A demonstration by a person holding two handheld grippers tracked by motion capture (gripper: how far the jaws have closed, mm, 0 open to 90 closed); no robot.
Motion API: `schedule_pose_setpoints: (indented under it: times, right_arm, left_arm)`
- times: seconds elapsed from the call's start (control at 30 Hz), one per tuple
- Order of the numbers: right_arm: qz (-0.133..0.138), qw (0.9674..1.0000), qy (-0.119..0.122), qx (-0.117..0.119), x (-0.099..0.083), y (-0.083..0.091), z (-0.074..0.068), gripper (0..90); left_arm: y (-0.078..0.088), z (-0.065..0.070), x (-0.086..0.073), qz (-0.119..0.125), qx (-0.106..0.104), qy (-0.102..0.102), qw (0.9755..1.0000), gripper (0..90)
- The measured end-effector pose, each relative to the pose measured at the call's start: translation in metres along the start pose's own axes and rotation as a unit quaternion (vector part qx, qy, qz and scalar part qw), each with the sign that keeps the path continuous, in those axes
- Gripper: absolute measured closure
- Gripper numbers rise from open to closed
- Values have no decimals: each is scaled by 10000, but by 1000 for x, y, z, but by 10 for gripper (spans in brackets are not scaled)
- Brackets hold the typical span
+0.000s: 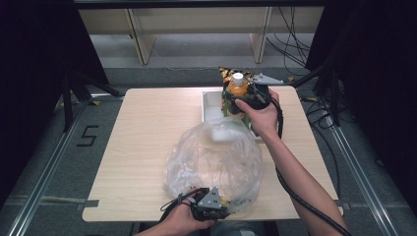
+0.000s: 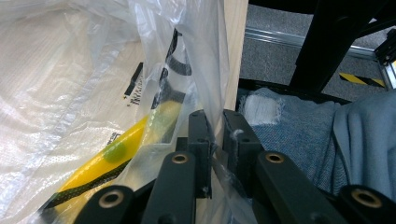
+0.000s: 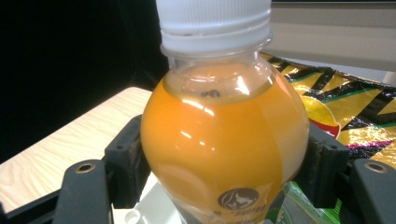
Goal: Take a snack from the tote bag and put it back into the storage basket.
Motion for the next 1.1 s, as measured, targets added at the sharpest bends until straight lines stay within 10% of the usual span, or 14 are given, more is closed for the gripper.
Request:
schedule_pose_setpoints:
  times: [1.1]
  right_arm:
    - [-263, 9990, 149, -320, -37, -19, 12, 309]
  left_arm:
    - [-1, 2, -1, -7, -10, -15, 10000, 803]
Point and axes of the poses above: each handheld gripper's, and its own axes: y roughly backward along the jaws, x roughly out of its top, z roughly to its right, the point moved 6 cm from there along -y, roughly forward along the jaws, and after that the axes turned 8 degrees about z, right-handed, at the moved point
